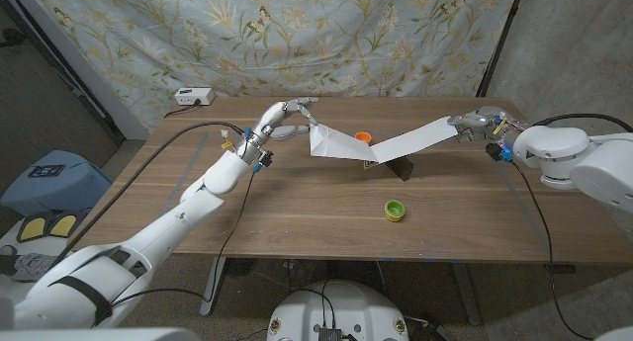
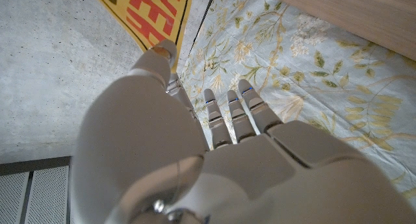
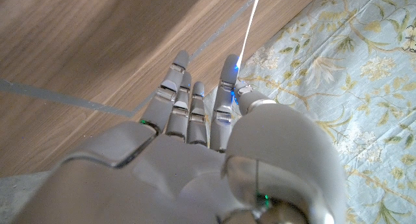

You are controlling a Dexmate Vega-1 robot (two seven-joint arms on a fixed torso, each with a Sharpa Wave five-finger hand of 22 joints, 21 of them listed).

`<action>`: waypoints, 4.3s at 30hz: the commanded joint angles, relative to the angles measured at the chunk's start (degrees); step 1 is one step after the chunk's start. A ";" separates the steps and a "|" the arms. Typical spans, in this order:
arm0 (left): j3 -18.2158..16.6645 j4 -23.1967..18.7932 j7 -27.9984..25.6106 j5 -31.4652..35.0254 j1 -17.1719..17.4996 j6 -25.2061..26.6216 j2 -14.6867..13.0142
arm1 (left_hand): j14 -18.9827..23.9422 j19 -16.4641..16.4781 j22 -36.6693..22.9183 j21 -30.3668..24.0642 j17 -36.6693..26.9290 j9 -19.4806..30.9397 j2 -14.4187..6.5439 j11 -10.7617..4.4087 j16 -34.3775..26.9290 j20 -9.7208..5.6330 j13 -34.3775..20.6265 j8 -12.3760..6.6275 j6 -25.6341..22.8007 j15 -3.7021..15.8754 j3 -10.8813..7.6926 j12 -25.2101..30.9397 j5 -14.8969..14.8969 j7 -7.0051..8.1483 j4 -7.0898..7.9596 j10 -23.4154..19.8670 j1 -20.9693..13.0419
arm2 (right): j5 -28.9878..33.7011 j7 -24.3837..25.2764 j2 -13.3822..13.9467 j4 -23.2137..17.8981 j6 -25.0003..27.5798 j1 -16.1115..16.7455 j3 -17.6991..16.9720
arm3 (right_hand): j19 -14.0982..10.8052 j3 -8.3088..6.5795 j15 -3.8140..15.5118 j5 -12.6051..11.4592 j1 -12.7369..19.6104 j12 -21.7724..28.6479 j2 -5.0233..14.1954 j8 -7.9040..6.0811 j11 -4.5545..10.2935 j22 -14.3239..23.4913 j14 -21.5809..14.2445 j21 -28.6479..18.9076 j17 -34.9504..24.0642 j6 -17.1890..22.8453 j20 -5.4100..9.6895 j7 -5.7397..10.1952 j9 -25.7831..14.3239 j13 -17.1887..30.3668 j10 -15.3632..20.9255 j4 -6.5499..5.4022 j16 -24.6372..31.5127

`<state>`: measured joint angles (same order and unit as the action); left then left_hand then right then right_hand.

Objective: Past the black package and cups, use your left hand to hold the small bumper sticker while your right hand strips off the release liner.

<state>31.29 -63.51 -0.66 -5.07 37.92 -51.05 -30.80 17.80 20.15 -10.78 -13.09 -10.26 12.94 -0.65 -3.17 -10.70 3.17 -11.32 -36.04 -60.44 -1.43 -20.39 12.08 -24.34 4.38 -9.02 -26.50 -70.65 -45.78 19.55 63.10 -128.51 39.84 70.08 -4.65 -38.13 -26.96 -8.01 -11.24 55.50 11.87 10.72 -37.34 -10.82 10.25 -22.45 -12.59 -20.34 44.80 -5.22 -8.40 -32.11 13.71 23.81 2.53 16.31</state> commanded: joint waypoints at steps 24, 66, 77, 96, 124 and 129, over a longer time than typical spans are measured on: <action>-3.54 -9.05 -3.97 0.39 6.01 3.83 -5.52 | -0.45 -0.28 -0.21 -0.02 -0.09 0.13 -0.03 0.06 0.05 0.21 -0.31 -0.38 -0.25 -0.04 -0.56 -0.07 -0.30 -0.24 0.11 -0.05 0.41 | -0.48 1.27 0.58 0.05 -0.45 -2.87 4.11 | 0.15 -0.52 0.31 -0.15 -0.57 -0.09 0.02 -0.69 0.24 0.21 -0.16 -0.28 -0.32 -0.34 0.07 0.20 -0.04 0.22 0.21 0.00 -0.10; -7.03 -13.01 -8.58 1.28 10.48 4.65 -8.52 | -0.51 -0.45 -0.21 -0.03 -0.10 0.31 -0.04 0.14 0.01 0.22 -0.31 -0.60 -0.11 -0.07 -0.63 -0.05 -0.26 0.06 0.13 -0.01 0.50 | -0.59 1.75 1.80 0.67 -1.22 -6.67 8.40 | 0.18 -0.62 0.44 -0.15 -0.65 -0.08 0.01 -1.05 0.28 0.21 -0.34 -0.30 -0.51 -0.64 0.20 0.16 0.20 0.30 0.34 -0.01 -0.24; -7.90 -14.47 -10.39 1.99 11.88 4.64 -8.85 | -0.47 -0.50 -0.21 -0.02 -0.11 0.29 -0.06 0.27 -0.01 0.24 -0.30 -0.62 -0.02 -0.08 -0.67 -0.05 -0.24 -0.10 0.15 0.01 0.56 | -0.98 1.94 2.04 0.00 -1.31 -6.04 7.92 | 0.21 -0.61 0.42 -0.14 -0.71 -0.09 0.04 -1.13 0.28 0.21 -0.20 -0.30 -0.57 -0.78 0.21 0.22 0.20 0.31 0.33 -0.06 -0.32; -8.34 -15.60 -11.00 0.56 12.98 4.48 -8.78 | -0.66 -0.79 -0.22 0.05 -0.20 1.00 -0.72 0.17 -0.06 0.50 -0.31 -0.39 2.03 -0.34 -0.56 -0.23 -0.15 0.45 0.46 0.55 0.82 | -0.54 0.25 1.46 0.50 -2.93 -8.09 10.82 | 0.03 -0.30 -0.13 -0.01 -1.29 -0.07 -0.25 -1.00 -0.17 0.21 -0.33 -0.38 -0.58 -1.05 -0.26 0.74 0.72 0.26 0.51 -0.40 -0.46; -8.84 -17.78 -6.63 -4.81 14.74 7.11 -11.08 | -4.42 -3.84 -0.19 0.87 0.13 -0.19 -1.63 1.58 0.57 0.71 -0.23 7.27 18.08 -1.48 1.40 -0.93 1.79 3.60 2.40 5.00 7.01 | -0.26 -2.10 -0.23 2.46 -5.14 -11.37 15.35 | -0.12 2.90 -2.11 1.04 -2.90 -0.27 -1.82 3.54 -1.63 0.14 0.19 -0.27 0.03 -6.33 -2.08 0.17 4.42 0.01 -0.17 1.07 -1.07; -8.00 -17.81 -3.80 -7.36 14.41 8.11 -11.03 | -5.84 -4.97 -0.19 1.12 0.02 -1.05 -2.15 2.43 0.62 0.88 -0.21 10.30 22.32 -1.90 1.61 -1.05 2.71 3.62 2.75 6.68 8.56 | -0.35 -2.43 -0.88 3.32 -5.47 -11.89 16.18 | -0.01 3.36 -2.22 1.13 -3.29 -0.31 -1.77 4.88 -1.60 0.13 0.23 -0.18 0.15 -7.30 -2.09 -0.04 5.38 -0.07 -0.58 1.20 -1.15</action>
<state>22.18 -80.97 -8.46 -8.81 52.59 -44.59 -41.45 12.55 15.64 -10.78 -12.20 -10.12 12.06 -2.44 -1.02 -10.16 3.99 -11.32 -26.79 -39.58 -3.20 -18.87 11.40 -21.85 8.04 -6.22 -20.55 -62.54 -46.07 17.65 63.18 -126.25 35.09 59.09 9.97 -38.34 -23.78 -9.95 -10.35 52.76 11.65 8.94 -32.79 -12.26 10.25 -22.13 -12.59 -20.19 37.74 -7.08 -8.50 -26.94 13.54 23.59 3.82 15.25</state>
